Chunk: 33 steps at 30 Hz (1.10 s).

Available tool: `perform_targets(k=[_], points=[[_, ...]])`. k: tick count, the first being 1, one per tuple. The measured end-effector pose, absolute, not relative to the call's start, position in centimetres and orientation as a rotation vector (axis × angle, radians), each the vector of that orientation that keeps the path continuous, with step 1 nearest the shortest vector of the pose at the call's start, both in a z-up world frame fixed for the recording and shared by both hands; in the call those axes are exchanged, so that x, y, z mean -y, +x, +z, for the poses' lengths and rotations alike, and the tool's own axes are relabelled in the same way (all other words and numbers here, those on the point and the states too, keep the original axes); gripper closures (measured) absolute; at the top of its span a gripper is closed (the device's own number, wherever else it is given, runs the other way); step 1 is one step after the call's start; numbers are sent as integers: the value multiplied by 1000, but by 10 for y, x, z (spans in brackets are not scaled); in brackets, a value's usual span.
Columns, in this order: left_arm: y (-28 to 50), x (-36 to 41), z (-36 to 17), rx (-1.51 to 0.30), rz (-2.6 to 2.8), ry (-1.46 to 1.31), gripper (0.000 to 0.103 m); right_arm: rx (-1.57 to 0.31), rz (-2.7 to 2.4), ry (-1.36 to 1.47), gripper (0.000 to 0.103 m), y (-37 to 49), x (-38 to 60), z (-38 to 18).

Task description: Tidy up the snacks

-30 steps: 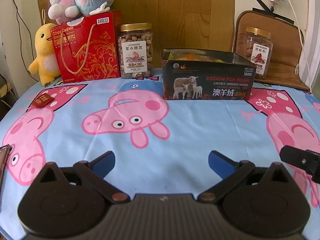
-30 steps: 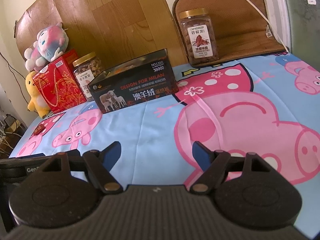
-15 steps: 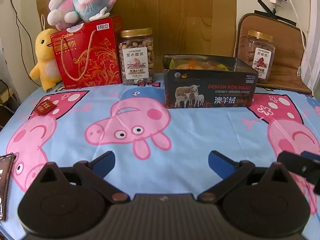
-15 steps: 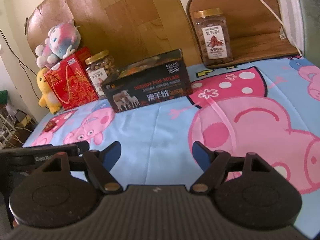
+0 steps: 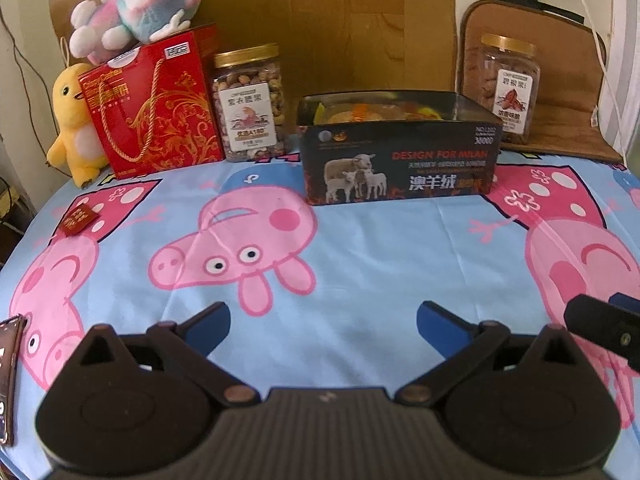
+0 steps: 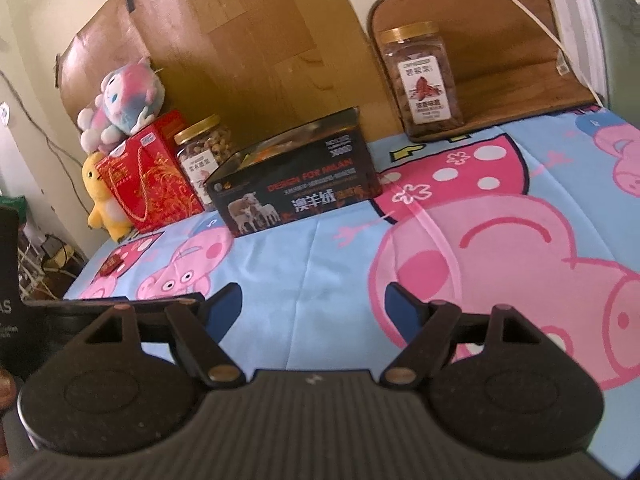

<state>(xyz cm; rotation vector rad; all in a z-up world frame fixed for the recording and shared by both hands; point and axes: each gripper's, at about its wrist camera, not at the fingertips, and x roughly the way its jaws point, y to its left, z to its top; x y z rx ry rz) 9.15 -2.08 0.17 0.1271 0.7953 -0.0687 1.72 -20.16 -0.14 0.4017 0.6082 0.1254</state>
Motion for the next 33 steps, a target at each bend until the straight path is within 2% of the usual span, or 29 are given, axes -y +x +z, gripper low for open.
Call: perform_targets(k=[14, 33], points=[[93, 28, 1, -802, -61, 143, 0, -596, 143, 420, 23, 17, 208, 0], [99, -3, -2, -792, 6, 108, 0, -617, 204, 346, 23, 37, 181, 11]])
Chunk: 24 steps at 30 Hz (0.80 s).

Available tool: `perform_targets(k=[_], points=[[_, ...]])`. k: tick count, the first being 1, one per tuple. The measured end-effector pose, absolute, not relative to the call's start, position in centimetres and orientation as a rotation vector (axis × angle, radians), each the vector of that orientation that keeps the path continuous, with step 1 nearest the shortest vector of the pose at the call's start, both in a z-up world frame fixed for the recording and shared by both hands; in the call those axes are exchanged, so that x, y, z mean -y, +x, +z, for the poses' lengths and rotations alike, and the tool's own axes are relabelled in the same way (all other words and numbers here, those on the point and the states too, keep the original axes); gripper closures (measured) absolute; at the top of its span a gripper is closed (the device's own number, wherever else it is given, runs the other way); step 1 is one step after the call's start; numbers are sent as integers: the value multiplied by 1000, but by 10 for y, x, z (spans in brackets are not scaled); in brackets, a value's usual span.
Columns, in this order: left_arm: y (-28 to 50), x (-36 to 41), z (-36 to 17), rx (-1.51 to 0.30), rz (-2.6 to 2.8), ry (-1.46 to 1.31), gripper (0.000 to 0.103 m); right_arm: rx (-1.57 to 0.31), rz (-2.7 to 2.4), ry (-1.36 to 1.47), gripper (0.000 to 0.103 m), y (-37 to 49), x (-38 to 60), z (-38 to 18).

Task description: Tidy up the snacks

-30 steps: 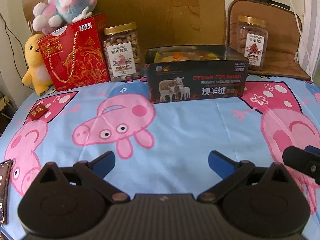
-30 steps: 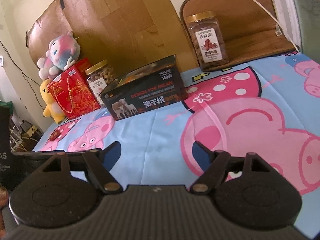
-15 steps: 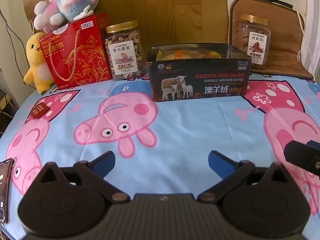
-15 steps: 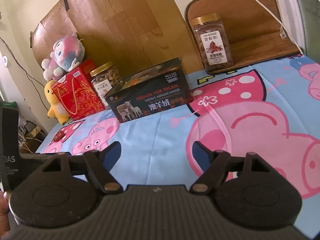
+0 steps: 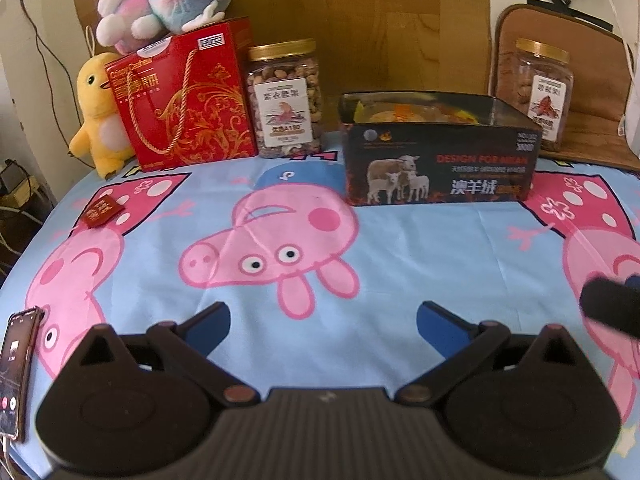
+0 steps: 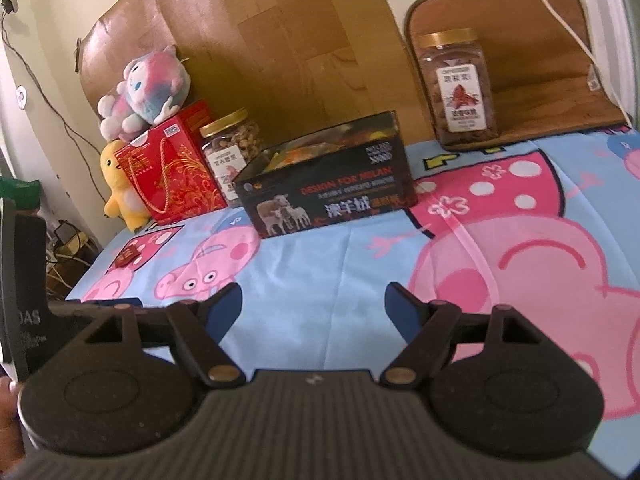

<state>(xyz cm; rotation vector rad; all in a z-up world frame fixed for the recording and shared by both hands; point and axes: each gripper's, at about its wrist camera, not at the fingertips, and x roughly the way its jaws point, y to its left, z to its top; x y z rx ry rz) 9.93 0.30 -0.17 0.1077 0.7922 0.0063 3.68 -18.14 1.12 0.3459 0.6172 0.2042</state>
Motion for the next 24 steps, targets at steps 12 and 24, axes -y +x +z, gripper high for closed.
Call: perform_targets(k=[12, 24], points=[[102, -18, 1, -777, 45, 91, 0, -639, 237, 363, 23, 45, 165, 11], [101, -23, 1, -762, 79, 93, 0, -656, 222, 363, 23, 41, 161, 5]])
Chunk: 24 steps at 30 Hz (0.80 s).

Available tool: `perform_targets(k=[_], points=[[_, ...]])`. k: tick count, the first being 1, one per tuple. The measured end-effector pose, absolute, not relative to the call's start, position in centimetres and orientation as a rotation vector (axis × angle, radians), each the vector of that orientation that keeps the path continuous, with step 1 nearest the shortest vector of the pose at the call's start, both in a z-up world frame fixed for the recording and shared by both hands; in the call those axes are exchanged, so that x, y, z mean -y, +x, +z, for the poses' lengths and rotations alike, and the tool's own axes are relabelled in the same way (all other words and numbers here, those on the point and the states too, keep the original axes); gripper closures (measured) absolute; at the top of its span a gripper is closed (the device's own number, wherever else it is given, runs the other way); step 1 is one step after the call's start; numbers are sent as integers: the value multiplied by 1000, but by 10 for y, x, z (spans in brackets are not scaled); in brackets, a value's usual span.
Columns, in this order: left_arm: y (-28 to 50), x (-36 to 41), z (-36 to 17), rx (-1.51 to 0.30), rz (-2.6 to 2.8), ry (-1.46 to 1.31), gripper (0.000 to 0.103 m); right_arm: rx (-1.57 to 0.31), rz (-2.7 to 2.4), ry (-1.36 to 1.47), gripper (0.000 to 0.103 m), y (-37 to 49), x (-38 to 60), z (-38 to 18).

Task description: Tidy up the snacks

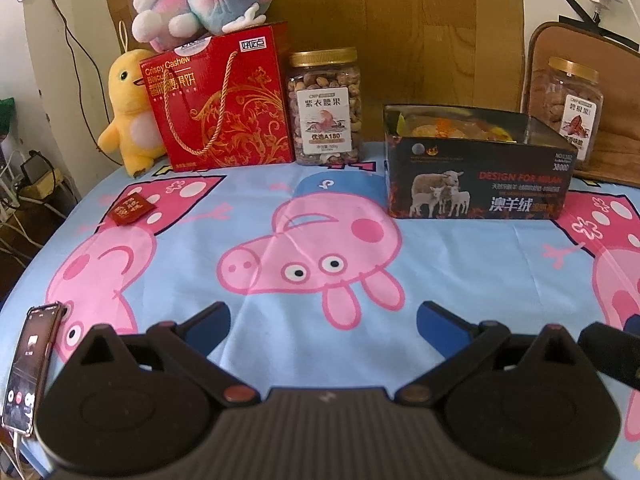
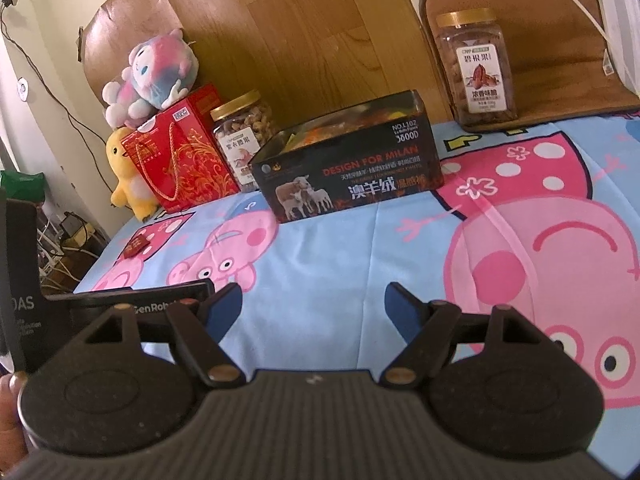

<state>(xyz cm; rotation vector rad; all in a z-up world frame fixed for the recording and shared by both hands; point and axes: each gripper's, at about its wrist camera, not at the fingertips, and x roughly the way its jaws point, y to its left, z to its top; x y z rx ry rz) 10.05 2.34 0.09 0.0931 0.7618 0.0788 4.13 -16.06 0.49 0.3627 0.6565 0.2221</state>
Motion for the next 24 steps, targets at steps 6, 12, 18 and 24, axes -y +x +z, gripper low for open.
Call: perform_targets(k=[6, 12, 18, 24], points=[[101, -20, 0, -762, 78, 108, 0, -657, 217, 366, 23, 40, 162, 1], [99, -13, 0, -761, 67, 128, 0, -642, 208, 382, 23, 38, 168, 2], [98, -7, 1, -758, 58, 145, 0, -634, 203, 391, 23, 35, 172, 1], [97, -3, 2, -754, 50, 153, 0, -642, 201, 401, 23, 35, 174, -1]])
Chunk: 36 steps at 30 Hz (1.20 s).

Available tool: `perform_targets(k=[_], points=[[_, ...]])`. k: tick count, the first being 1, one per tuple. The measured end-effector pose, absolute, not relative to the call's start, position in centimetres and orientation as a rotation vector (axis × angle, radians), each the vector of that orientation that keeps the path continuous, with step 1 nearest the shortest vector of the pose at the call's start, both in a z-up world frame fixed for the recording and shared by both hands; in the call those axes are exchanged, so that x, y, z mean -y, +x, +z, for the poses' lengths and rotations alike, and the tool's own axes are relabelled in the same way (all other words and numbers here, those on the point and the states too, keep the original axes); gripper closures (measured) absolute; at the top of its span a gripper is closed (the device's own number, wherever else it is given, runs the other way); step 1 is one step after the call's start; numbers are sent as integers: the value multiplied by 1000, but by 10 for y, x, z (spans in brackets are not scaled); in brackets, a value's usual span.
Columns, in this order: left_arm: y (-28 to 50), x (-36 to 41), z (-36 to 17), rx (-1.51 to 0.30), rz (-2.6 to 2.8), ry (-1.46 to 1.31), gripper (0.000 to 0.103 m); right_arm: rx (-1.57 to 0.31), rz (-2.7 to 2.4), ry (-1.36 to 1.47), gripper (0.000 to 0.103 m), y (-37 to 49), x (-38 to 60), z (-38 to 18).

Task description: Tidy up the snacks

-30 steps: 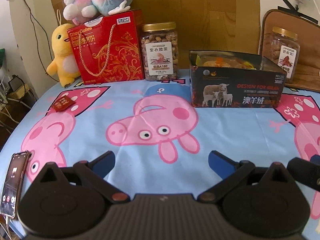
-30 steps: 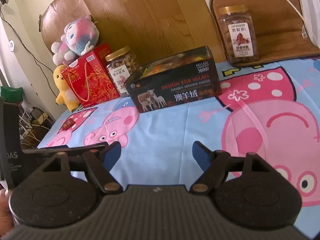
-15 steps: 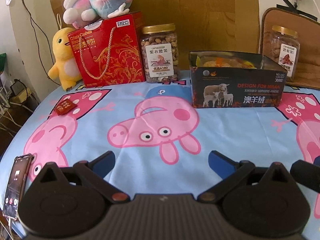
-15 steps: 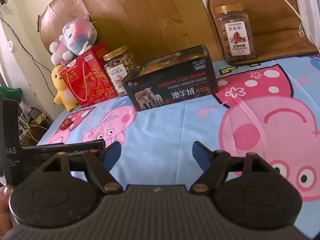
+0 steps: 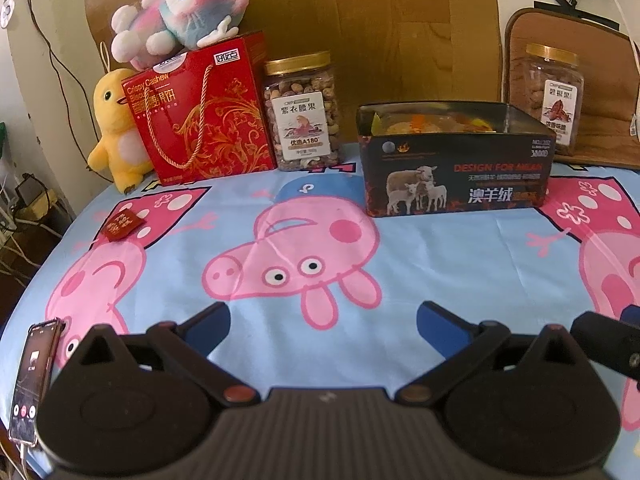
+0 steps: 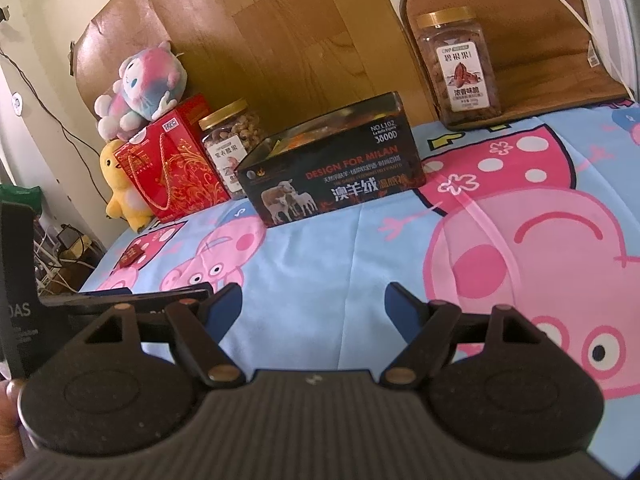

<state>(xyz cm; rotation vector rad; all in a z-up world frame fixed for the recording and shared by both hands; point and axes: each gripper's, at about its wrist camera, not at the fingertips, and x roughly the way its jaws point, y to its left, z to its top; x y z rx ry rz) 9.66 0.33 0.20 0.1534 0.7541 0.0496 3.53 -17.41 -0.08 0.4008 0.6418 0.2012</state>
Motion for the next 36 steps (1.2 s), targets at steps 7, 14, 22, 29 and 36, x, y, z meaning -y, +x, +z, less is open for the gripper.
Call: perform_targets(k=[7, 14, 22, 29, 36], points=[[95, -3, 4, -748, 45, 157, 0, -635, 205, 398, 23, 34, 173, 0], [94, -2, 5, -743, 42, 159, 0, -635, 205, 397, 23, 35, 173, 0], [94, -1, 7, -740, 41, 163, 0, -636, 207, 394, 23, 35, 171, 0], [95, -1, 9, -736, 39, 166, 0, -633, 207, 392, 23, 35, 171, 1], [94, -3, 10, -733, 34, 159, 0, -637, 204, 397, 23, 35, 170, 1]])
